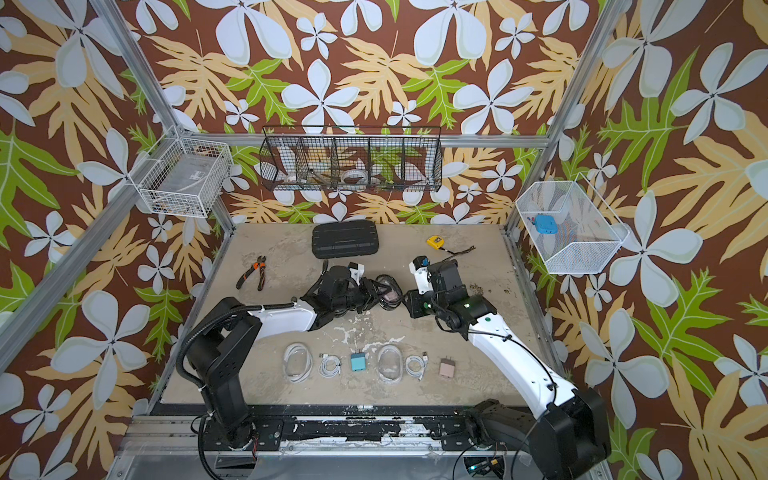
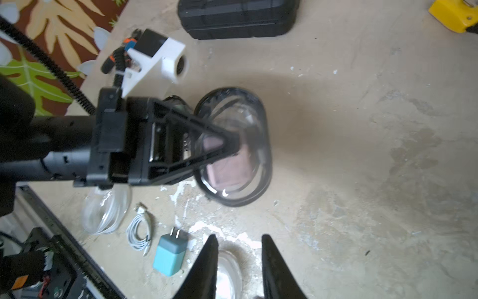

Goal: Pack away charging kits
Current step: Pick up the storage bag at the center of the board, then zip the zipper on the storage bag.

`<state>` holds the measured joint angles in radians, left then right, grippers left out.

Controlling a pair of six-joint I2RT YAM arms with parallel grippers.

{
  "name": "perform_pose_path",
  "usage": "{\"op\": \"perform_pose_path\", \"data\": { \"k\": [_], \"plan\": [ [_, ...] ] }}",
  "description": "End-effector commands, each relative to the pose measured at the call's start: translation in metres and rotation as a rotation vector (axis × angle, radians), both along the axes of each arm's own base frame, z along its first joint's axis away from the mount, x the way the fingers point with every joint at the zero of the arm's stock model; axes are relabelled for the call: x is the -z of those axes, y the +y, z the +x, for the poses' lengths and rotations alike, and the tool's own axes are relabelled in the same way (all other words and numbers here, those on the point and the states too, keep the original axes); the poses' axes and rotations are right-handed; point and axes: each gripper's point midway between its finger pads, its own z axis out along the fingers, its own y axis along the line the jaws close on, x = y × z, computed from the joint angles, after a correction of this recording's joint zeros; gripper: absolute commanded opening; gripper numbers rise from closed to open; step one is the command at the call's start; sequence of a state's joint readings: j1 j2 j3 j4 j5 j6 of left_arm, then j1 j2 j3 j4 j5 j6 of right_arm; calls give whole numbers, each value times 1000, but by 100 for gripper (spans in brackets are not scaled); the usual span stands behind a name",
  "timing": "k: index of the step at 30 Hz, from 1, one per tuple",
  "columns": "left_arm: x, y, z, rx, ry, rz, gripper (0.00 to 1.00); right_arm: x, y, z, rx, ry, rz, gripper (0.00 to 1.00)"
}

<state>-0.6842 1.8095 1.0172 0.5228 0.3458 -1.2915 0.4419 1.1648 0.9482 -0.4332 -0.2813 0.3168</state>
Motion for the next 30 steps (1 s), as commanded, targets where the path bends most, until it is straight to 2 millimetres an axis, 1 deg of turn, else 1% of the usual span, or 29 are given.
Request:
{"op": "perform_pose_path", "data": {
  "k": [1, 4, 7, 10, 13, 16, 23, 27, 30],
  "plan": [
    [-24, 5, 10, -135, 21, -14, 11, -11, 12, -11, 1, 6, 63, 31],
    [-47, 4, 10, -201, 10, -6, 11, -22, 22, -14, 2, -15, 91, 31],
    [-60, 0, 8, -230, 16, -14, 12, -32, 26, -12, 13, -48, 114, 37],
    [-67, -2, 6, -249, 21, -20, 12, -35, 24, -7, 30, -65, 105, 41],
    [-73, -3, 4, -258, 18, -22, 12, -43, 23, -3, 41, -93, 111, 42],
    [-76, -2, 1, -266, 29, -25, 12, -41, 19, 1, 67, -88, 83, 42],
    [-85, -2, -1, -272, 18, -32, 11, -41, 26, 6, 63, -78, 116, 37],
    [-90, -2, -4, -277, 0, -35, 11, -44, 31, 10, 57, -79, 128, 36],
    [-93, -3, -6, -271, -1, -42, 11, -43, 32, 13, 60, -76, 124, 35]
  ]
}}
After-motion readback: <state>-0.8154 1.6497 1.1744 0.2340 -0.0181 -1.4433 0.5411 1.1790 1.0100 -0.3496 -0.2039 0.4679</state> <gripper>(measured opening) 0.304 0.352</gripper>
